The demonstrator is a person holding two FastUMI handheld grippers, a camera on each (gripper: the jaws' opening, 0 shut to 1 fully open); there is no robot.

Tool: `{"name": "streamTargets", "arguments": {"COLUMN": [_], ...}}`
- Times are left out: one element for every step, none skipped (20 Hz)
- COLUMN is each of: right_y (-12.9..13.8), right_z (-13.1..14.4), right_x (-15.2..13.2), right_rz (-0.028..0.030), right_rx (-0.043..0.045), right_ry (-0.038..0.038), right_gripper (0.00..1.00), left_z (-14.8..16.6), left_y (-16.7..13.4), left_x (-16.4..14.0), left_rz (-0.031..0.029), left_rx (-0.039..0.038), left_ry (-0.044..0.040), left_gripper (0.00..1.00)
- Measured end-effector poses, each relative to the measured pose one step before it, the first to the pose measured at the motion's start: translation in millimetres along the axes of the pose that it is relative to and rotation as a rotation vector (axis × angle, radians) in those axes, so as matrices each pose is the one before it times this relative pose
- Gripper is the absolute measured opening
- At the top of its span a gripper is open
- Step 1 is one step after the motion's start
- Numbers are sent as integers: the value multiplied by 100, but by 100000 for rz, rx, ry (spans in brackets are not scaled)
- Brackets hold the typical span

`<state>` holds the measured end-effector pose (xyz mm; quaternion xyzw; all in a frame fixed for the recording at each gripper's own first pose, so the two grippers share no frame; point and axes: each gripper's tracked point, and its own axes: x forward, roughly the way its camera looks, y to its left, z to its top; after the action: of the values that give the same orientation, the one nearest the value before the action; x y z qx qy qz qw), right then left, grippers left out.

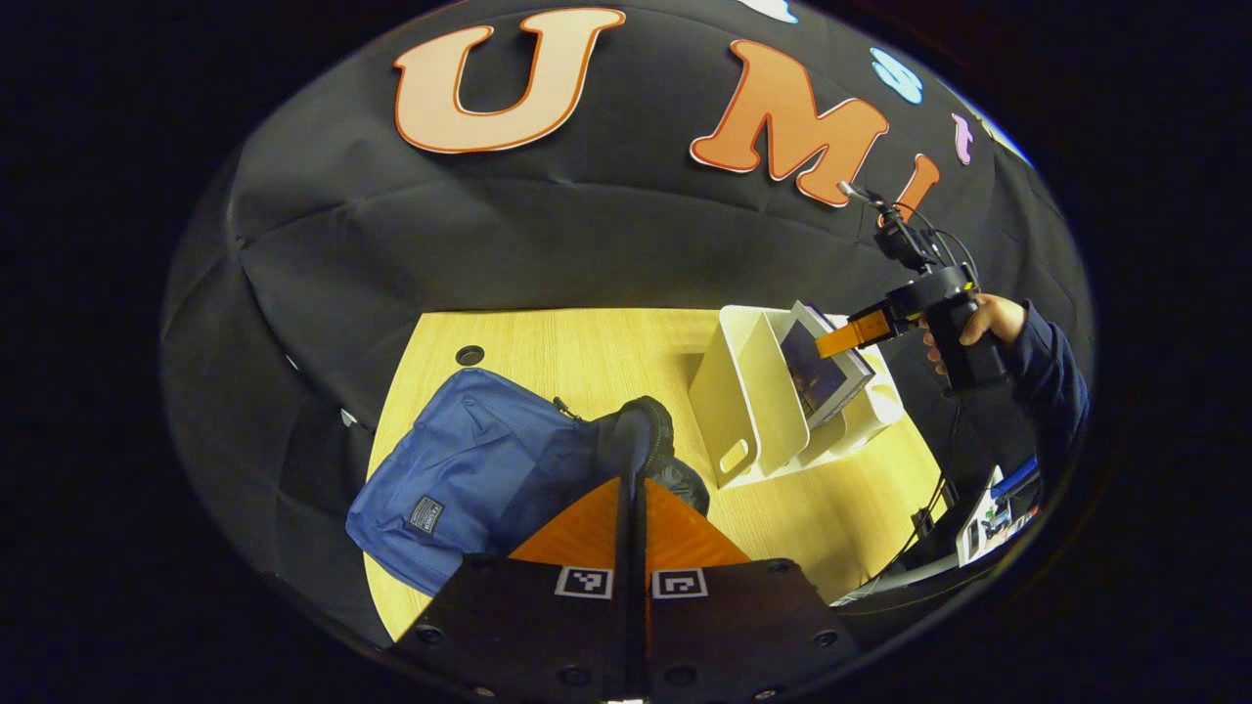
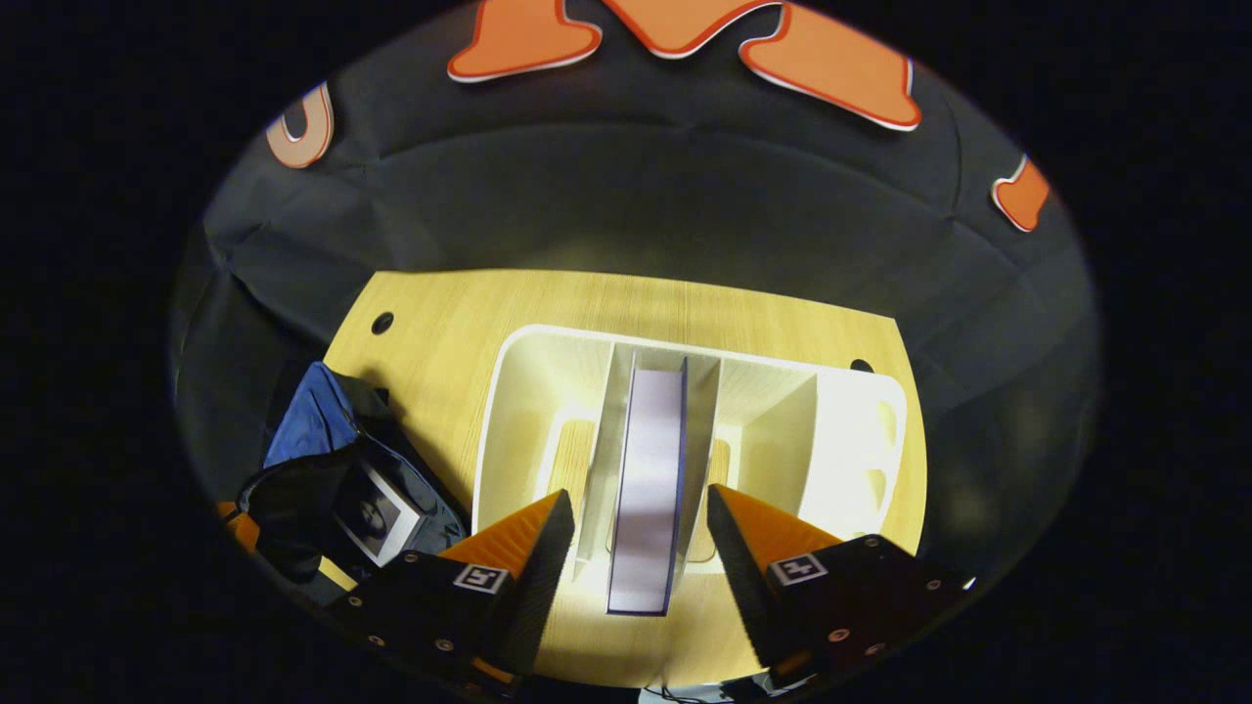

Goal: Open the schoolbag, grab two books from the bookshelf and put them into the schoolbag.

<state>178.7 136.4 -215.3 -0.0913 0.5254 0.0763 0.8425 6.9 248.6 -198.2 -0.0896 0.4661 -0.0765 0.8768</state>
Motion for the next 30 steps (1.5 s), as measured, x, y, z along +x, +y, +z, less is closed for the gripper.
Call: {"name": "streamTargets", "arguments": {"right_y": [-275,-115,239,115,-113,-111,-485,-292,-320,-194,-261,-209,15,-159,-231,-250,-346,-310,-135,-145,48,-101,15,123,308,404,498,422,245,418], "right_z": [-118,-168,-75,8,285,181,215,212,318,397,436,543,301,327,242,227,368,82,230,250,-24,44,-206,73,-127,-397,-438,-689,-964,-1046], "right_x": [589,180,223,-232,-338,-157,-558,-707,-916,-1167,-1085,-1124,-1044,-1339,-1253,-1272,-959,-1288,-1206,-1209,-1175,-943,-951,-1012,-817,-576,-148,-121,366,368], "right_rz": [-547,-752,849,1067,872,945,816,444,77,390,516,749,783,843,716,658,776,604,433,856,169,266,1113,2261,2866,3626,3349,2942,3226,3704], "right_rx": [-1653,-237,1567,1890,2566,810,-505,-1307,-528,-929,-135,-36,386,431,764,248,395,484,-42,-239,-119,519,940,1824,3191,3658,4042,3620,3145,3353], "right_ry": [2192,2326,1536,2131,586,705,-410,-587,-1098,-1402,-1634,-1916,-1851,-1766,-1722,-1799,-1819,-1807,-1566,-1636,-1776,-2018,-1575,-1820,-1631,-1798,-1269,-1031,-271,502], "right_gripper": [71,65,52,39,34,33,29,19,27,26,26,25,25,25,25,25,25,25,25,25,25,25,25,25,25,25,25,25,25,25], "left_z": [-198,68,-119,15,-138,-51,-111,46,-177,-58,-161,70,-3,88,43,-17,49,-9,-68,47,-52,-49,-82,-16,-118,-27,-15,42,197,238], "left_y": [22,-83,-40,23,57,-50,99,44,-6,75,-72,-38,-20,43,-16,-11,-33,-47,-103,-21,-87,12,-43,-95,75,14,87,-13,-68,44], "left_x": [-53,141,-37,48,4,15,79,64,-14,208,-128,-6,-50,61,-2,4,32,-17,236,133,67,-47,52,89,57,118,-14,36,-29,-12], "left_rz": [-95,-293,-133,-291,-61,-262,-227,-287,-268,-72,2,-120,-356,-137,-392,-71,-163,-113,-186,-321,-140,-217,-119,-304,239,363,554,81,433,256], "left_rx": [-171,11,-166,-146,-381,-346,-375,-251,-112,-99,178,102,637,495,651,443,204,231,41,115,240,469,373,313,468,773,1206,1109,848,906], "left_ry": [163,33,53,36,136,56,-20,146,-23,223,47,126,6,50,49,71,174,-52,180,235,216,221,-136,309,34,631,-259,410,-184,-56], "left_gripper": [1,1,1,1,1,1,1,1,1,5,1,1,0,0,5,1,5,1,5,0,1,1,0,1,1,1,1,0,1,1]}}
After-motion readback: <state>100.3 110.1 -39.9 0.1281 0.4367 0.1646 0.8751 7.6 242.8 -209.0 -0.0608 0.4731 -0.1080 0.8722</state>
